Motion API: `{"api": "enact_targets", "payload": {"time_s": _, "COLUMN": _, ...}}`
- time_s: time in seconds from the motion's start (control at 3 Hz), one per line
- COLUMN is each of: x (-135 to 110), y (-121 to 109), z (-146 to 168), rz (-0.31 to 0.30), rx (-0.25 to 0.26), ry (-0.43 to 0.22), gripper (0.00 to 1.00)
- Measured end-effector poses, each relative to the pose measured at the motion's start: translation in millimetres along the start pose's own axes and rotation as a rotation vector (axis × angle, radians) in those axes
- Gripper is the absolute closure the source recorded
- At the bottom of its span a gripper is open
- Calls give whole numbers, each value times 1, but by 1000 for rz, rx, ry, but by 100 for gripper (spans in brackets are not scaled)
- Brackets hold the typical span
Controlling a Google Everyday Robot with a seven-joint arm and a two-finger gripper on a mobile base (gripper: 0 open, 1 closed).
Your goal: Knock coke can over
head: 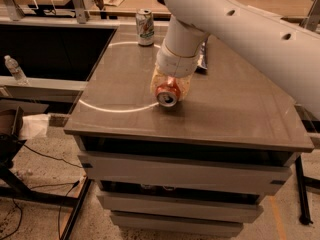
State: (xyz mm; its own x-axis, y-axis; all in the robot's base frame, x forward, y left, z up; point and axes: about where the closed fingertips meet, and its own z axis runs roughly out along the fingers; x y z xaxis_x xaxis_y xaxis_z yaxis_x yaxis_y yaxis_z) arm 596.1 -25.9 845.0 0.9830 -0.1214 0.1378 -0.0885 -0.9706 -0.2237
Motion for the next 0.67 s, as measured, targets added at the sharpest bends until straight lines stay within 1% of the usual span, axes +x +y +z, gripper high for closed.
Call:
{"api": "enact_targets", "payload": {"time_s": 0.33, "x": 1, "y": 2, "z": 3, "rz": 27, "rx": -18, "ry": -25, "gripper": 35}}
{"api": "enact_targets", "payload": {"time_s": 0.67, "x": 7, "y": 8, "z": 6, "rz": 149, "rx": -1, "ry": -96, "gripper": 13}}
